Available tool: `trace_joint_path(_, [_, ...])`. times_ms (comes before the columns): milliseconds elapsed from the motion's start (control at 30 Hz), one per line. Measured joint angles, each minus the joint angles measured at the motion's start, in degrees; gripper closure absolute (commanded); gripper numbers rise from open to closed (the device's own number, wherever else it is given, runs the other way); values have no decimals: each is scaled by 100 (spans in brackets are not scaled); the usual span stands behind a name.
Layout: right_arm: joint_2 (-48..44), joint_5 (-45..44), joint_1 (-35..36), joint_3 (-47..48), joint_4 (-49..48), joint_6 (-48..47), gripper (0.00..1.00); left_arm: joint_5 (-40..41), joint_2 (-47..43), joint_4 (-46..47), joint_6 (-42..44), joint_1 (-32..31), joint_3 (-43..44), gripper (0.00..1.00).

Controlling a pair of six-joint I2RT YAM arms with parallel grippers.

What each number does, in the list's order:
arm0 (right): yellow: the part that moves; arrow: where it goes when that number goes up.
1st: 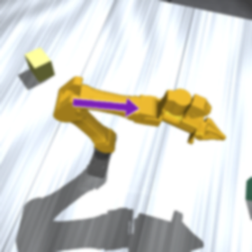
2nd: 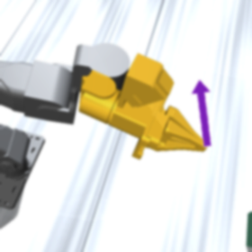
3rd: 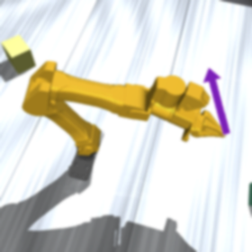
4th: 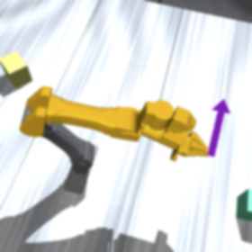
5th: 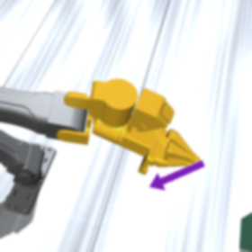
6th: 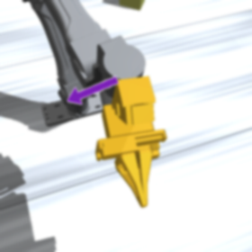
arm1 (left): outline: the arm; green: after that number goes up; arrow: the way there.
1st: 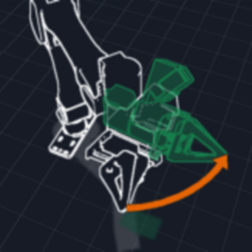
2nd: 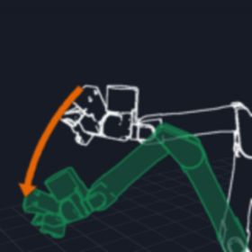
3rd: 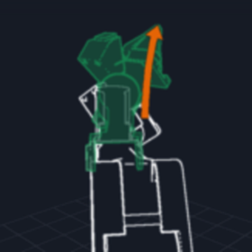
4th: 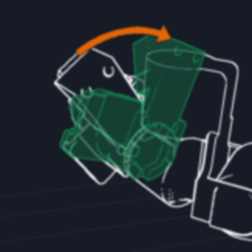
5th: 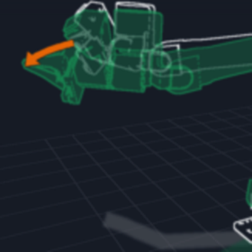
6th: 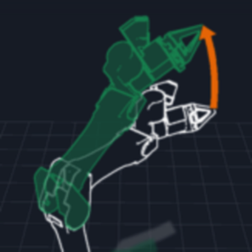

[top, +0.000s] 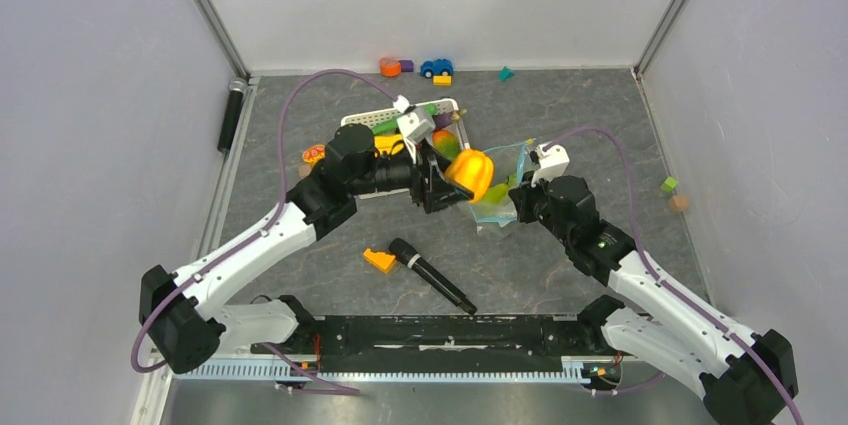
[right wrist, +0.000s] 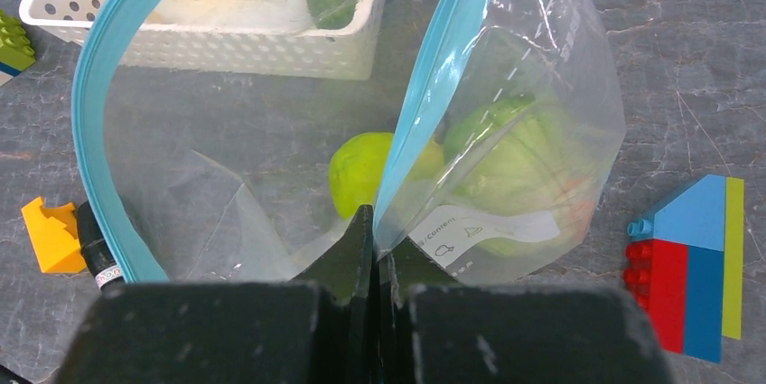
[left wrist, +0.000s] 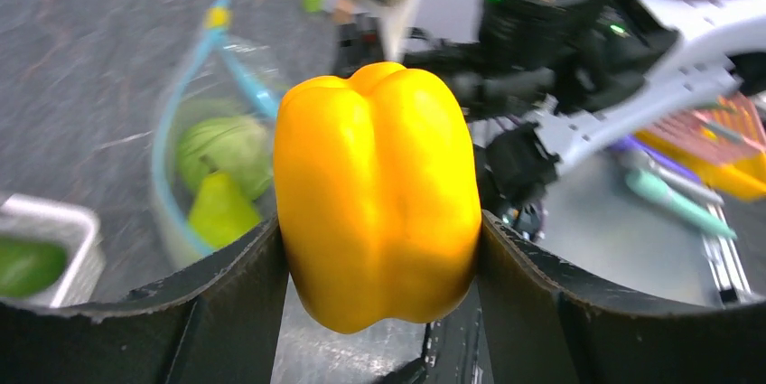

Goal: Place the food in the zip-top bag and seal the zipper
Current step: Place the fake vegetable in the zipper food storage bag.

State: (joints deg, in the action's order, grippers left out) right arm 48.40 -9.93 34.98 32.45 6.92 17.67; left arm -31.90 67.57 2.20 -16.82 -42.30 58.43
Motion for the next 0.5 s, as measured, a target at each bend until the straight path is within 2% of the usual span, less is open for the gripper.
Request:
trace_joint_path(133, [-9, 48, -2, 0, -2, 2, 100, -487, 90, 219, 308, -398, 0, 70])
trace_joint_path(233, [-24, 111, 0, 0, -2, 0, 100, -566, 332, 310, 356, -533, 13, 73])
trace_joint_path(500, [-199, 238, 0, 0, -15, 0, 100, 223, 1248, 57, 354, -570, 254, 76])
